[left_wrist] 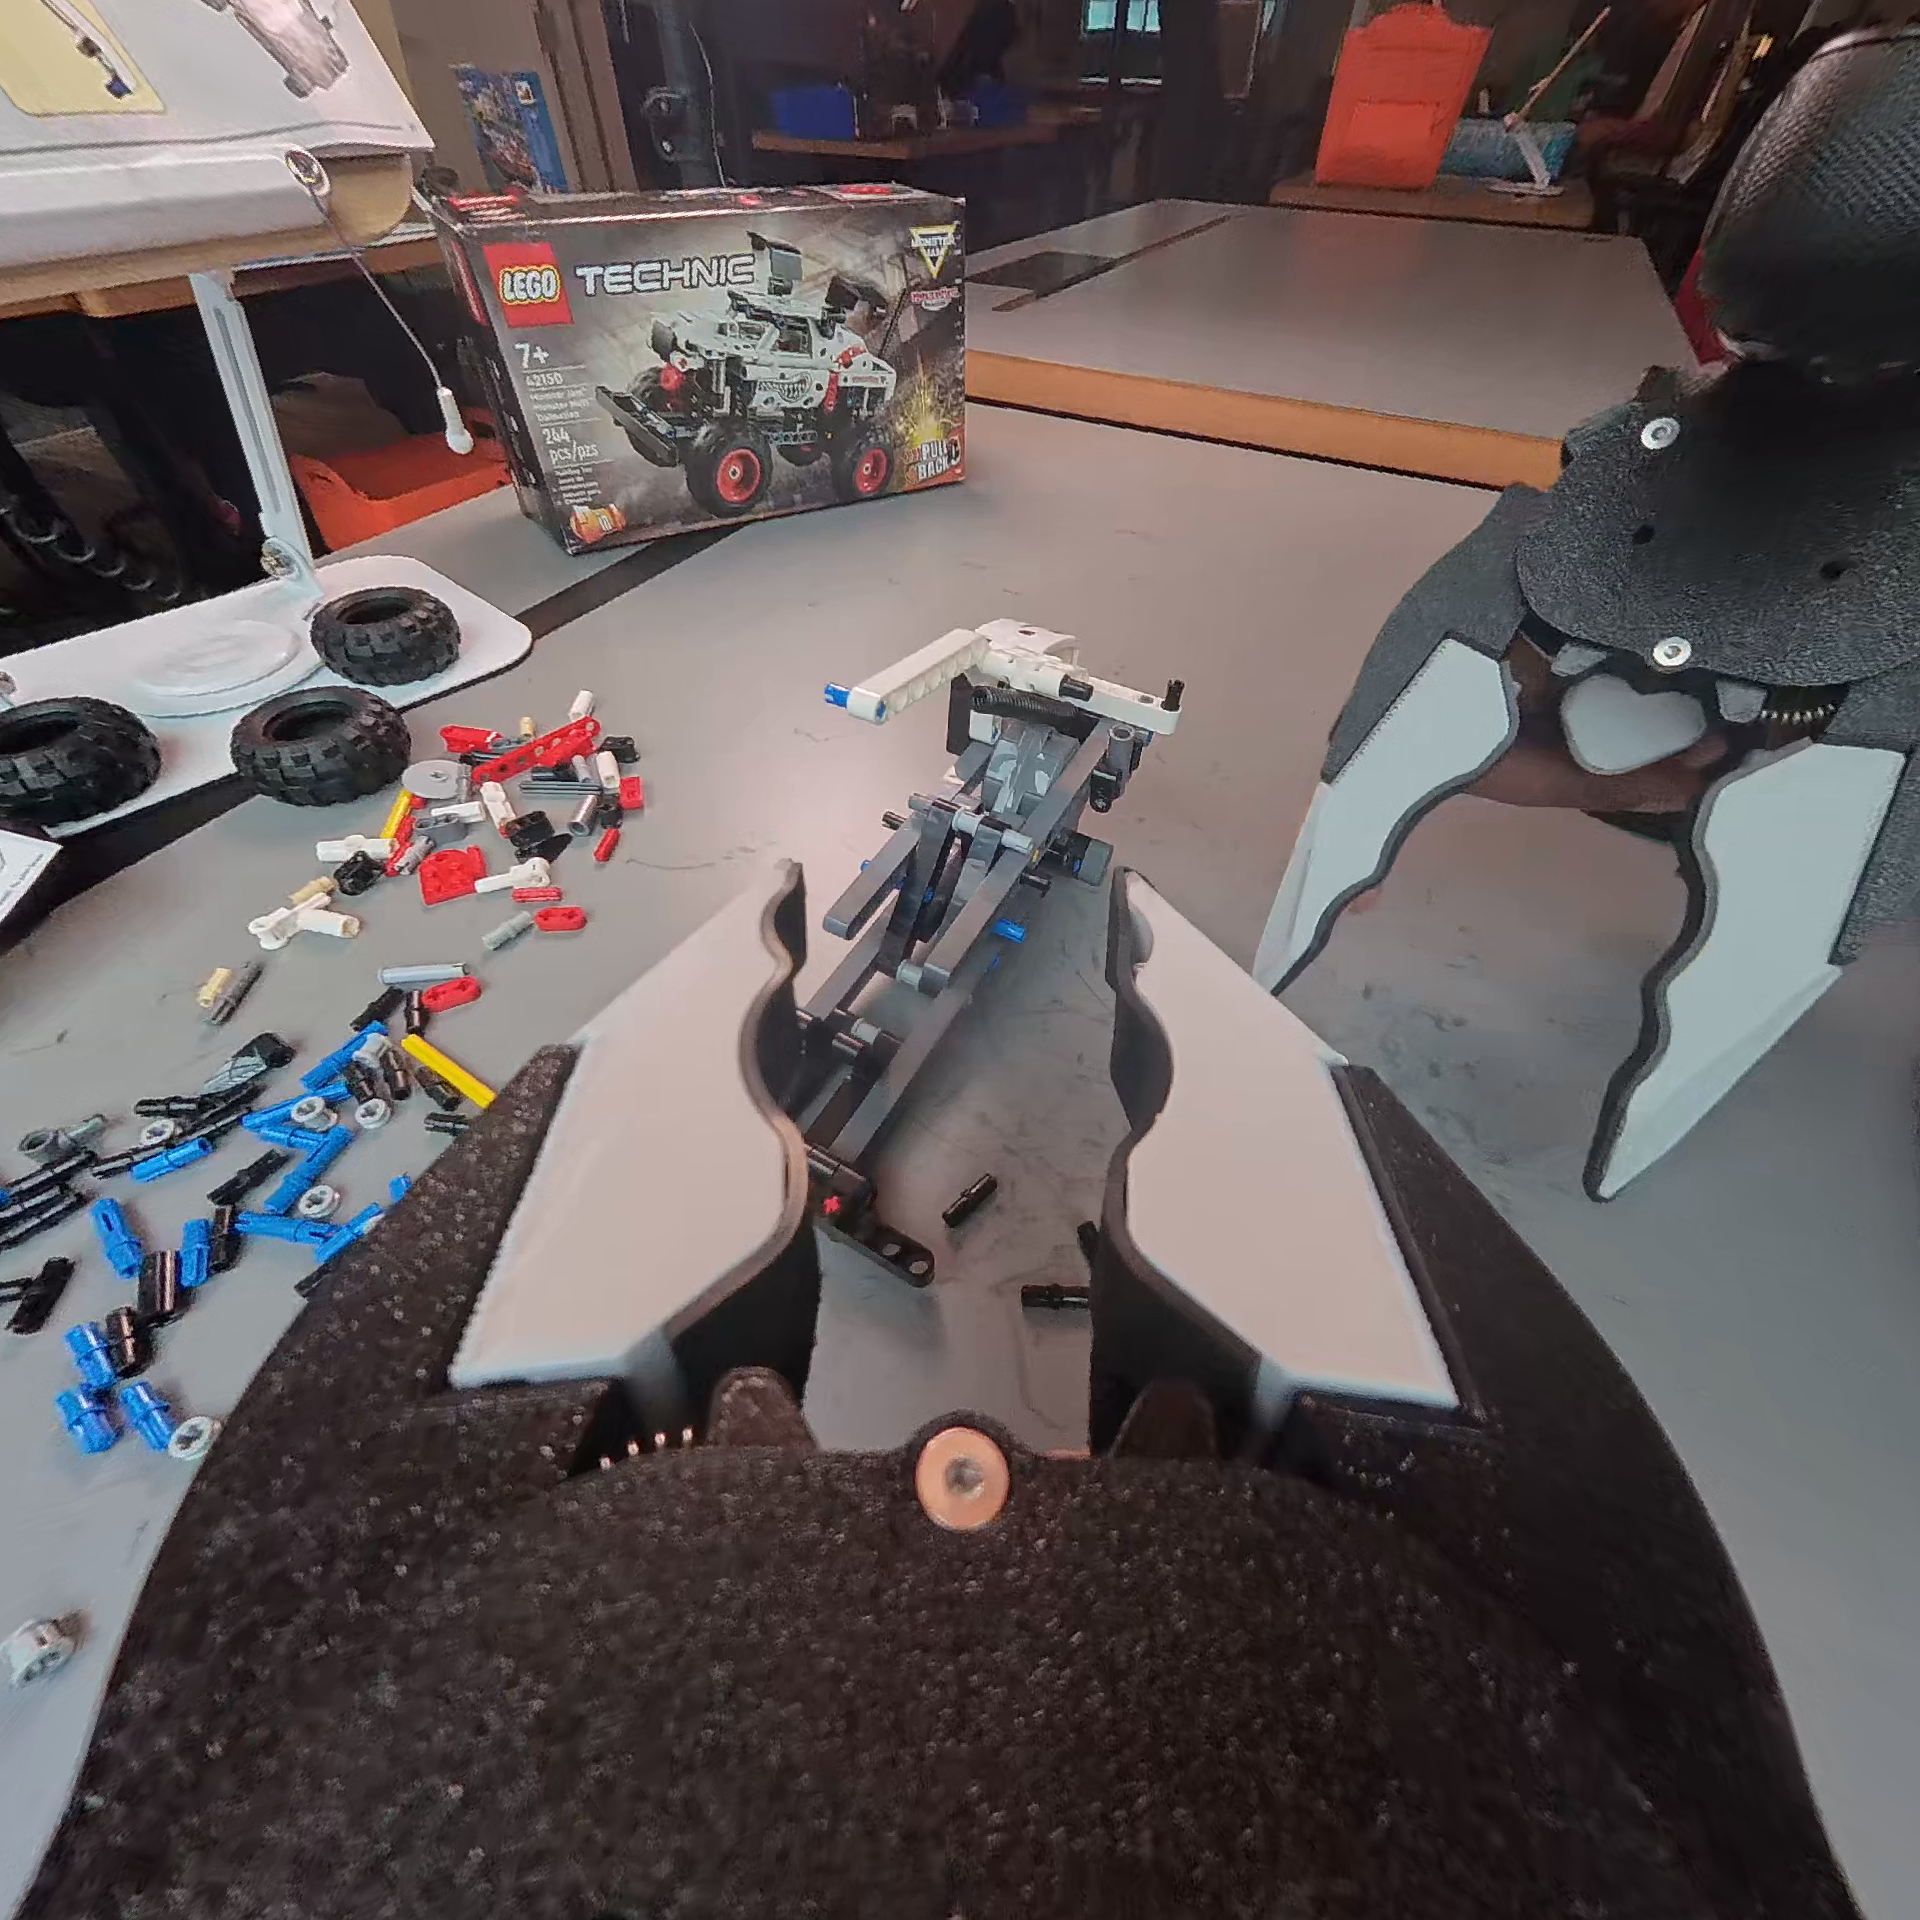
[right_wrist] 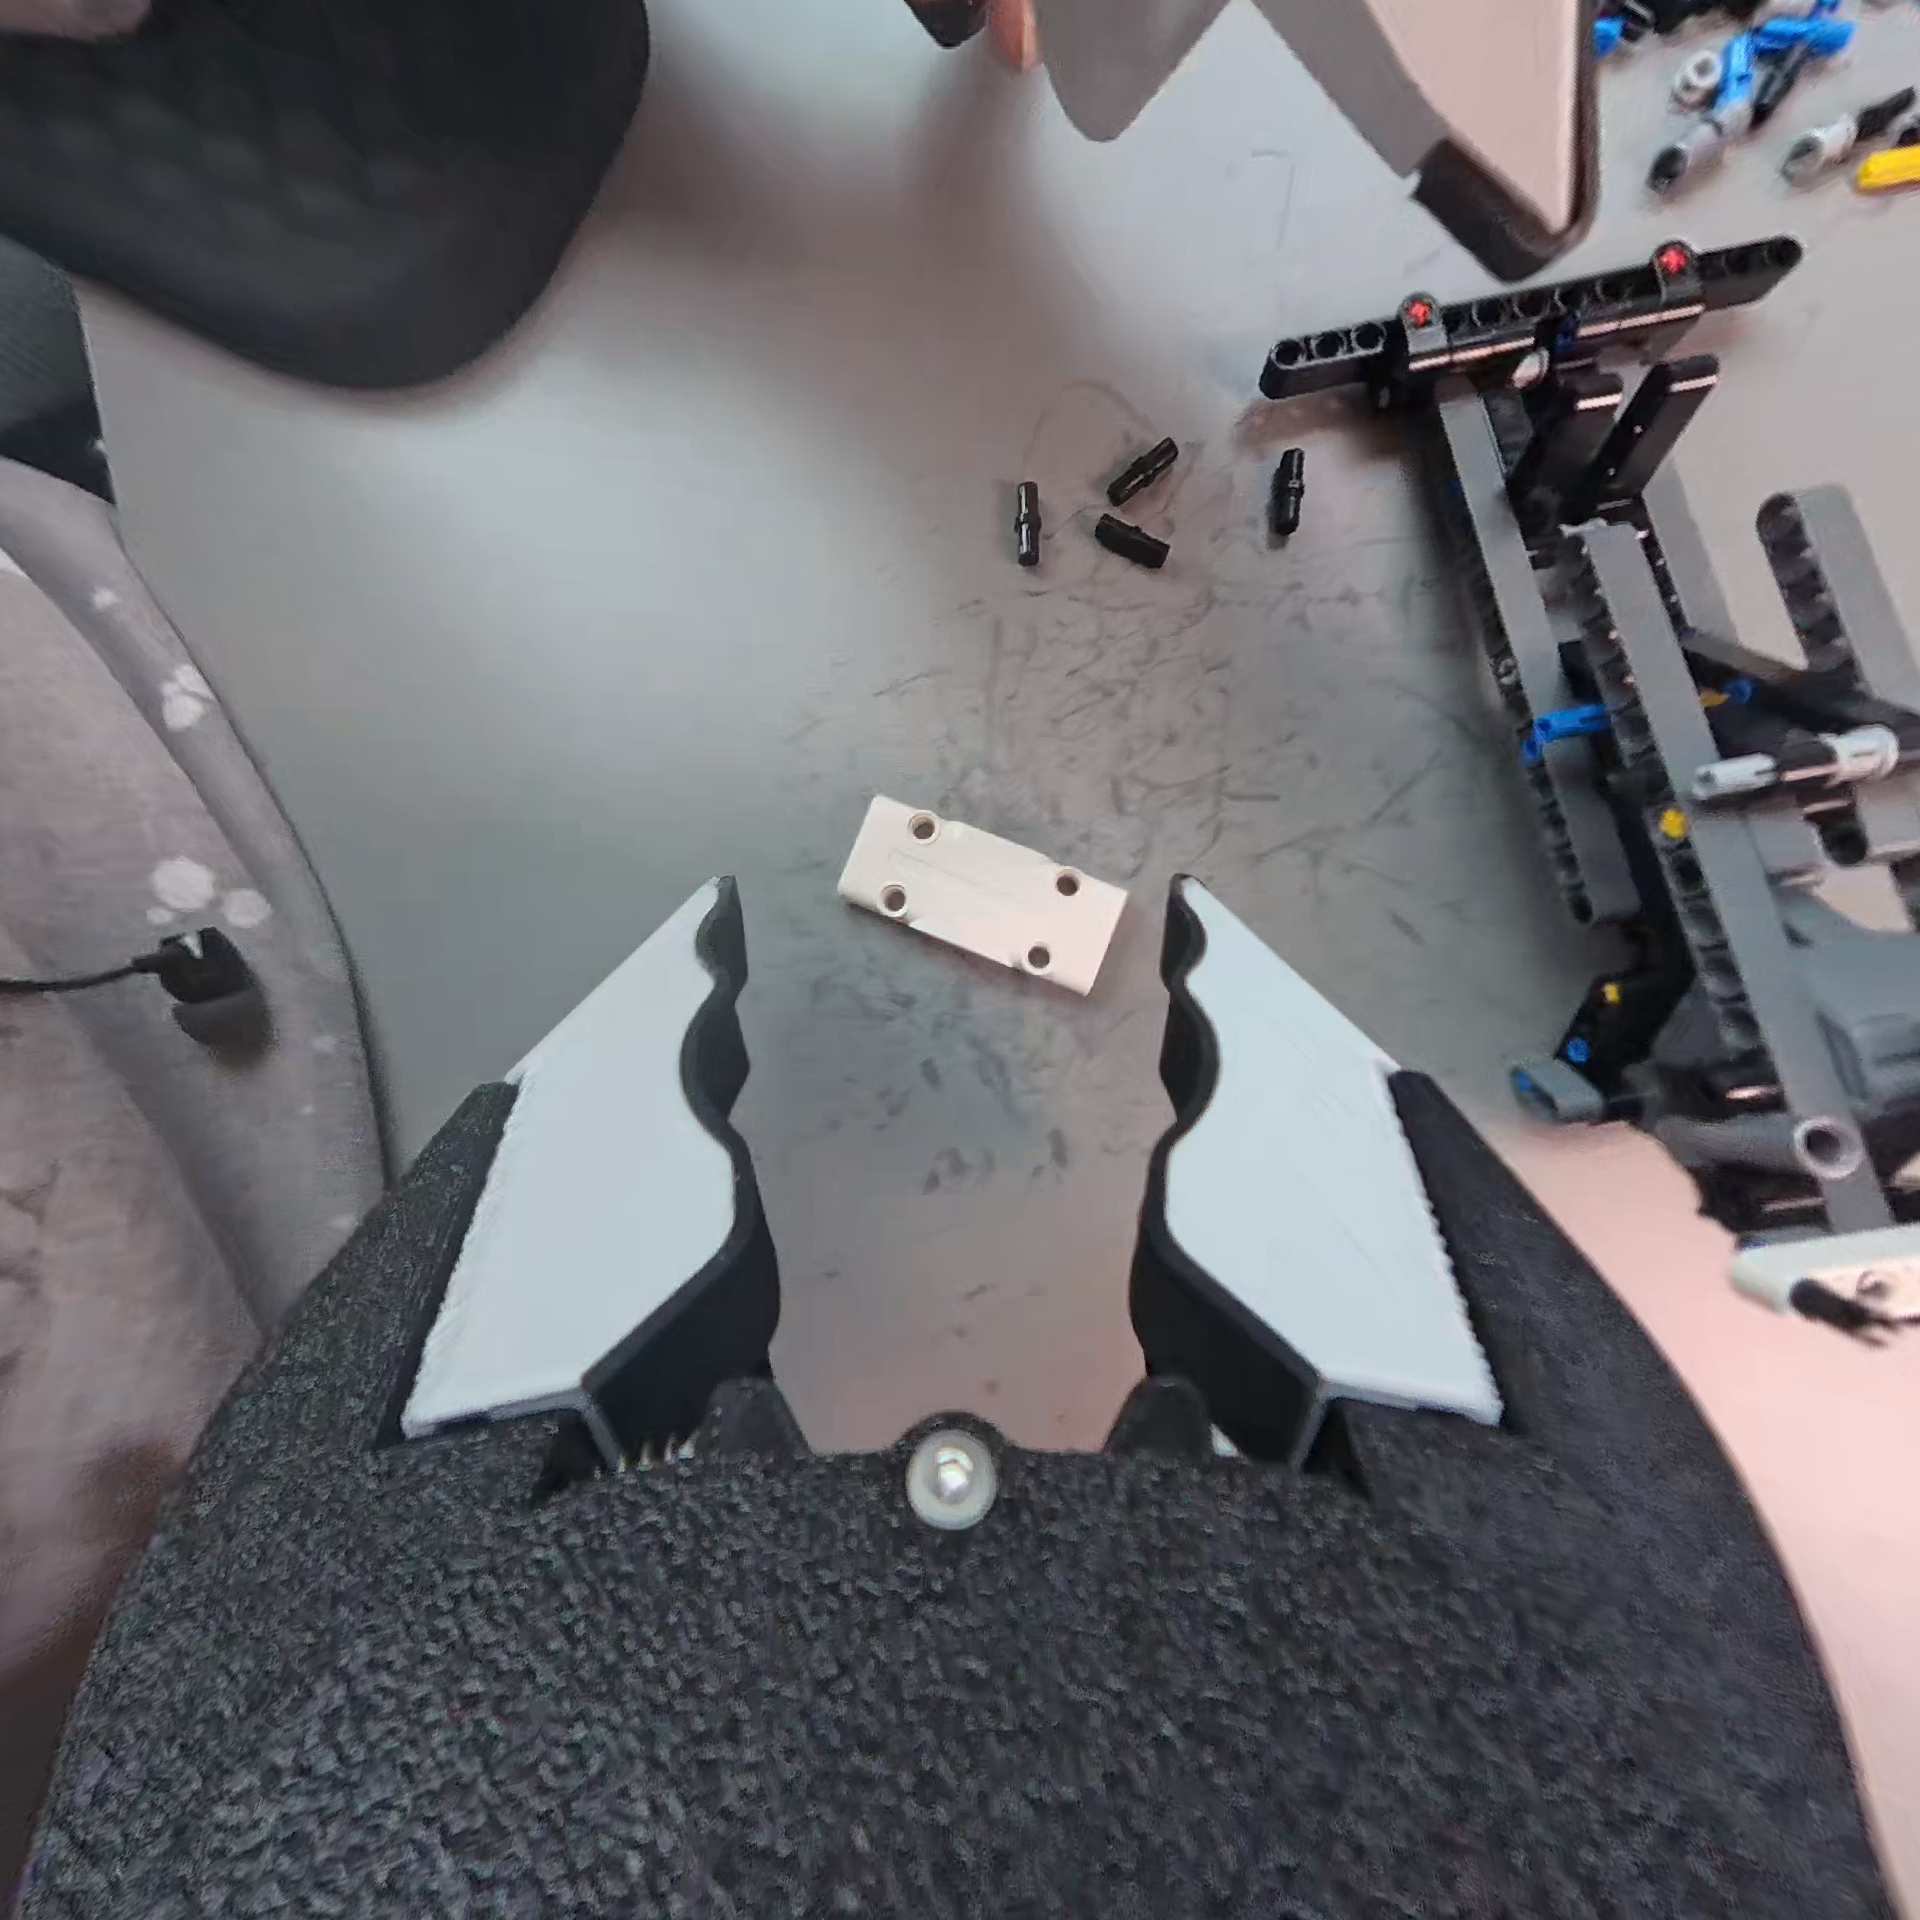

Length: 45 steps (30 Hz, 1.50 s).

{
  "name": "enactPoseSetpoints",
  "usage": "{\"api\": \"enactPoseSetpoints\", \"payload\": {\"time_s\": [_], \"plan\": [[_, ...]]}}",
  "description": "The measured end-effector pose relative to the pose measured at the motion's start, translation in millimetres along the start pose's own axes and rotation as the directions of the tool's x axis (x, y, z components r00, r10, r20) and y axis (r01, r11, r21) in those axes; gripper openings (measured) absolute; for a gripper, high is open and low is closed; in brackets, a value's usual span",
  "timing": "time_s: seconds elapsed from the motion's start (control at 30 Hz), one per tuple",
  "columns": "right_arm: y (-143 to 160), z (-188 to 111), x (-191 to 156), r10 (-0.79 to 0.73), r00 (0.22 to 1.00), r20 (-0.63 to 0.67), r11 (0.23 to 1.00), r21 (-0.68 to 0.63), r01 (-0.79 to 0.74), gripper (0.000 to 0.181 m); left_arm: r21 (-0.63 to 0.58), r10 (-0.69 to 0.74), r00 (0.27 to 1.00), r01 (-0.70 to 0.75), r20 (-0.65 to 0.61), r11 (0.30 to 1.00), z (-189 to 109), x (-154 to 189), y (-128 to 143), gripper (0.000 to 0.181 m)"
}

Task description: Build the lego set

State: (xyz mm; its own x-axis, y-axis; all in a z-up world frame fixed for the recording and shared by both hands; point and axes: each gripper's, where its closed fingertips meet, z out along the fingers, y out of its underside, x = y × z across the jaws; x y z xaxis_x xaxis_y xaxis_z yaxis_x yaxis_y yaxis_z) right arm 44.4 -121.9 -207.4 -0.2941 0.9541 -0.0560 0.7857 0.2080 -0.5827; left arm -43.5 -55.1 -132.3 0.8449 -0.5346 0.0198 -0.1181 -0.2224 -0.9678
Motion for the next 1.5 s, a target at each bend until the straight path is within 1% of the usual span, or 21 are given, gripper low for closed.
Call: {"api": "enactPoseSetpoints", "payload": {"time_s": [0.07, 0.13, 0.2, 0.27, 0.3, 0.37, 0.43, 0.5, 0.6, 0.67, 0.73, 0.8, 0.87, 0.93, 1.07, 1.17, 1.3, 1.37, 1.4, 1.43, 1.5], "plan": [[2.8, 0.2, -6.3, 0.086, 0.996, -0.018, 0.996, 0.007, -0.086, 0.082, 0.005, -0.003, 1.000, 0.003, 0.020, 1.000, -1.3, -3.6, -1.7, 0.058], [5.8, 4.4, -8.0, 0.139, 0.988, -0.072, 0.990, 0.009, -0.138, 0.084, 0.005, 0.000, 0.999, 0.000, 0.039, 1.000, -2.7, -7.3, -2.3, 0.059], [2.9, 10.5, -12.0, 0.185, 0.979, -0.086, 0.982, 0.037, -0.183, 0.084, -0.002, 0.013, 0.998, -0.013, 0.058, 1.000, -4.2, -11.1, -2.0, 0.059], [-0.9, 13.8, -5.0, 0.186, 0.973, -0.136, 0.982, 0.065, -0.179, 0.072, -0.011, 0.037, 0.996, -0.036, 0.079, 0.999, -6.9, -15.9, -1.9, 0.059], [-1.2, 14.8, -1.8, 0.161, 0.975, -0.152, 0.986, 0.058, -0.154, 0.067, -0.015, 0.054, 0.995, -0.053, 0.087, 0.998, -8.9, -18.7, -2.0, 0.058], [-1.4, 16.0, 2.7, 0.074, 0.985, -0.158, 0.997, 0.025, -0.071, 0.055, -0.033, 0.101, 0.992, -0.099, 0.074, 0.995, -14.6, -21.0, -0.8, 0.050], [-1.5, 17.6, 2.0, -0.083, 0.990, -0.111, 0.997, -0.007, 0.083, 0.052, -0.041, 0.144, 0.989, -0.143, 0.042, 0.989, -22.0, -20.3, 0.7, 0.046], [-2.0, 18.7, -0.8, -0.230, 0.972, -0.037, 0.973, -0.015, 0.230, 0.049, -0.076, 0.154, 0.987, -0.157, -0.043, 0.985, -28.5, -11.9, 10.2, 0.040], [-3.8, 20.6, -11.9, -0.415, 0.906, 0.084, 0.910, 0.038, 0.413, 0.045, -0.179, 0.126, 0.975, -0.159, -0.181, 0.971, -35.0, 6.4, 37.2, 0.035], [-5.9, 22.3, -15.4, -0.453, 0.884, 0.115, 0.892, 0.061, 0.448, 0.048, -0.278, 0.111, 0.966, -0.175, -0.234, 0.944, -36.7, 15.4, 61.2, 0.034], [-7.0, 22.6, -14.3, -0.450, 0.886, 0.115, 0.893, 0.079, 0.443, 0.068, -0.383, 0.084, 0.967, -0.173, -0.239, 0.907, -35.7, 17.6, 85.1, 0.033], [-12.2, 16.7, -11.7, -0.426, 0.900, 0.096, 0.899, 0.156, 0.409, 0.070, -0.443, 0.044, 0.967, -0.155, -0.251, 0.883, -33.1, 23.2, 98.8, 0.032], [-15.7, 8.8, -6.4, -0.372, 0.925, 0.079, 0.909, 0.233, 0.346, 0.067, -0.477, 0.055, 0.969, -0.168, -0.242, 0.863, -29.9, 23.2, 105.2, 0.030], [-14.9, 2.5, 0.4, -0.335, 0.940, 0.063, 0.911, 0.275, 0.306, 0.062, -0.470, 0.046, 0.970, -0.158, -0.240, 0.868, -26.4, 24.9, 102.6, 0.029], [-16.1, -3.6, 11.7, -0.308, 0.951, 0.032, 0.907, 0.312, 0.283, 0.054, -0.478, 0.047, 0.972, -0.155, -0.231, 0.864, -20.9, 25.0, 102.7, 0.026], [-20.7, -5.0, 12.6, -0.287, 0.957, 0.048, 0.901, 0.352, 0.253, 0.051, -0.480, 0.057, 0.976, -0.154, -0.211, 0.864, -19.0, 21.9, 102.3, 0.018], [-27.1, -8.7, 15.6, -0.266, 0.963, 0.031, 0.886, 0.401, 0.232, 0.046, -0.473, 0.090, 0.975, -0.179, -0.205, 0.862, -19.1, 19.6, 102.0, 0.016], [-31.7, -12.2, 19.3, -0.259, 0.966, -0.001, 0.872, 0.429, 0.235, 0.043, -0.475, 0.096, 0.977, -0.177, -0.190, 0.862, -21.6, 14.9, 101.9, 0.016], [-34.1, -14.1, 21.9, -0.256, 0.966, -0.024, 0.864, 0.442, 0.240, 0.042, -0.470, 0.072, 0.978, -0.157, -0.193, 0.869, -23.3, 14.5, 100.8, 0.016], [-36.7, -15.6, 25.6, -0.256, 0.965, -0.061, 0.855, 0.452, 0.255, 0.039, -0.445, 0.034, 0.979, -0.123, -0.203, 0.887, -24.3, 15.9, 95.9, 0.016], [-45.1, -20.6, 32.7, -0.264, 0.950, -0.166, 0.820, 0.479, 0.312, 0.039, -0.351, -0.049, 0.974, -0.032, -0.220, 0.936, -24.3, 20.3, 72.9, 0.016]]}}
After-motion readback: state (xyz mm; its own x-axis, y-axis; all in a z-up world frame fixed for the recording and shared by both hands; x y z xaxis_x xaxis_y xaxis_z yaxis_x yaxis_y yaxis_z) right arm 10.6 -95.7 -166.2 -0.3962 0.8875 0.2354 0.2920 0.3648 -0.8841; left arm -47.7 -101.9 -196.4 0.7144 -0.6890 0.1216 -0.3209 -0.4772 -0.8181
